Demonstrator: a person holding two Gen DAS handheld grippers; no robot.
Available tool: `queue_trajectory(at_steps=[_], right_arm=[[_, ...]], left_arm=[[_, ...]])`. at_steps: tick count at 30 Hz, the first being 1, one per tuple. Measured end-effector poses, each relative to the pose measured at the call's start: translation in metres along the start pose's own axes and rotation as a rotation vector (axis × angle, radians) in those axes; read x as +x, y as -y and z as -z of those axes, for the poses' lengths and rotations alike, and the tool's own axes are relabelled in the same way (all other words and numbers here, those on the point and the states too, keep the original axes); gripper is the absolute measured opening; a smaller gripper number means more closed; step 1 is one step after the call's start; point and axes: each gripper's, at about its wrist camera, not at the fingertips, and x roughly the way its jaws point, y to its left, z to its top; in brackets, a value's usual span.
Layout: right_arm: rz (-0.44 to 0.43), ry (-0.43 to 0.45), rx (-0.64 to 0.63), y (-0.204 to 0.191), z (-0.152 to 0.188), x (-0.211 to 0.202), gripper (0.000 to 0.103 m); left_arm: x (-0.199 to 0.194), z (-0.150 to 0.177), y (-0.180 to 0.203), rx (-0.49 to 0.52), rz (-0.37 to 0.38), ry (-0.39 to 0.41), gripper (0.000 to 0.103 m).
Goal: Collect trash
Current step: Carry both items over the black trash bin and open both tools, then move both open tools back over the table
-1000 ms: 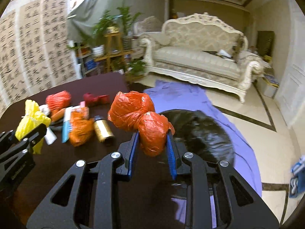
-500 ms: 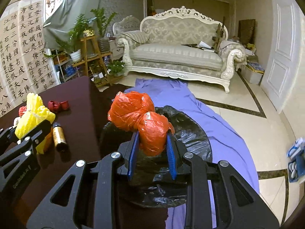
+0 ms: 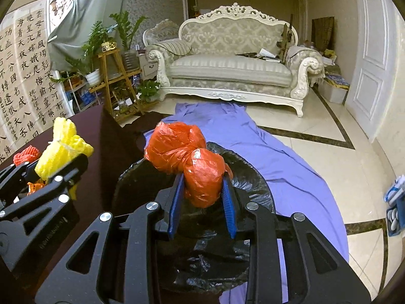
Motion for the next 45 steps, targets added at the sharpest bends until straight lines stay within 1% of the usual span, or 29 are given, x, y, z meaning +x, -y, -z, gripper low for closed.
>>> queue_trajectory(at_steps=[1,2,3,9,17,20,27,33,36,45], right_arm=[[0.003,0.0,0.009,0.002,0.0,0.001,0.046],[0.005,0.0,0.014,0.003,0.0,0.001,0.048],[0.008,-0.001,0.018,0.005,-0.001,0.001,0.048],[0.024,-0.001,0.034,0.011,-0.001,-0.002,0.049],[0.01,-0.003,0.025,0.005,-0.001,-0.01,0.051],[-0.009,-0.005,0.009,-0.007,0.001,-0.013,0.054],[-0.064,-0.007,-0.034,-0.041,0.003,-0.022,0.054],[-0.117,-0.008,-0.081,-0.072,0.006,-0.028,0.054],[-0.142,-0.009,-0.102,-0.088,0.007,-0.03,0.054],[-0.213,-0.027,-0.176,-0.133,0.013,-0.031,0.054]], left_arm=[[0.002,0.0,0.001,0.0,-0.002,-0.004,0.063],[0.003,0.001,0.0,-0.005,-0.004,-0.007,0.072],[0.004,0.002,-0.001,-0.009,-0.006,-0.008,0.074],[0.006,0.002,-0.002,-0.016,-0.029,-0.024,0.076],[-0.008,0.005,-0.013,-0.044,-0.063,-0.013,0.076],[-0.017,0.009,-0.02,-0.048,-0.081,-0.005,0.076],[-0.034,0.019,-0.052,-0.079,-0.139,0.0,0.076],[-0.044,0.033,-0.089,-0.137,-0.201,-0.014,0.076],[-0.048,0.041,-0.108,-0.159,-0.244,-0.019,0.076],[-0.055,0.064,-0.15,-0.214,-0.32,-0.06,0.076]])
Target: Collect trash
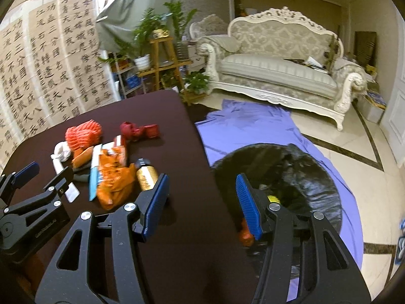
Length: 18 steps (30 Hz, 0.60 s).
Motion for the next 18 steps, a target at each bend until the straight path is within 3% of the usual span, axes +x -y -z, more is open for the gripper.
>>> queue_trajectory(at_steps=[15,18], right_arm=[[-0.046,-0.102,-0.096,-0.043,-0.006,0.04,0.052],[-0.04,-0.129,-0.105,-0.046,-0.006,0.047,0.041]], left_arm=[[0.02,0.004,-0.036,-0.055,-0.05,-0.062,0.076],[0.024,0.003,-0.037,-0.058,-0.049,-0.072,0.076]])
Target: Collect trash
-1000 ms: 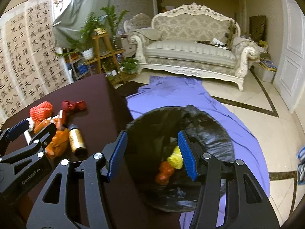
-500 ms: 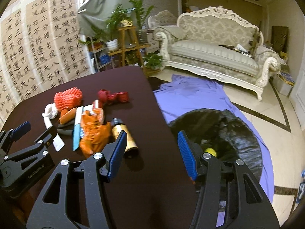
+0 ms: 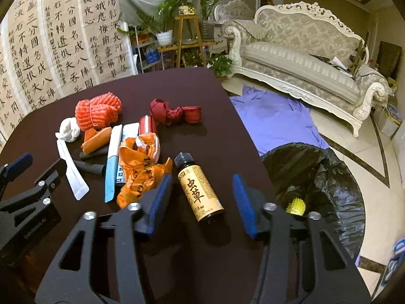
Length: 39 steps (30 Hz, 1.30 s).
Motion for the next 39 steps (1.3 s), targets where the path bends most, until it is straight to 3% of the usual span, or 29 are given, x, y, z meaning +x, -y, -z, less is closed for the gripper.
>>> queue_trajectory(at_steps=[8,14,25,39], right_arm=[[-0.015,-0.035,0.001,0.001,0.005,0.007,0.028],[-0.031,-0.042,0.012,0.003,0.007,0.009,0.024],[-0.031,-0.046,0.003,0.002,0.007,0.012,0.023],[-0.032,-0.048,-0.002,-0.003,0.016,0.006,0.023]], left_arm=[[0.007,0.0,-0.001,-0.011,0.01,-0.026,0.076],[0.018,0.001,-0.002,-0.019,0.012,-0.065,0.076],[0.025,0.007,-0.012,-0.022,0.036,-0.146,0.076],[0.01,0.015,-0.033,-0.061,0.063,-0.145,0.076]])
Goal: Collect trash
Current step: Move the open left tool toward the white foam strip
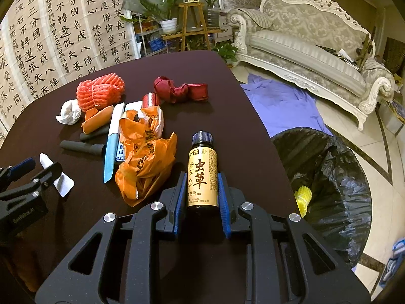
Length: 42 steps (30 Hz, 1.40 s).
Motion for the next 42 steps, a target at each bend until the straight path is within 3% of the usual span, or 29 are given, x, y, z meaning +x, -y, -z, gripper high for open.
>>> queue_trajectory(at_steps=[16,24,36,42], right_arm=[[0.0,0.002,0.002,-0.001,0.001,-0.001,0.023],[-0.006,0.002,0.007,0.0,0.001,-0.005,0.023],[-0.008,0.002,0.005,-0.001,0.001,-0.006,0.023],[-0.009,0.002,0.003,-0.002,0.001,-0.006,0.023]], left_arm=[[0.012,0.001,0.01,-0.039,-0.028,-0.059,0.081],[0.002,0.014,0.001,-0.004,0.044,-0.067,0.081],[-0.005,0.021,-0.008,0.032,0.062,-0.063,0.06],[-0.003,0.024,-0.015,0.02,0.07,-0.072,0.06]])
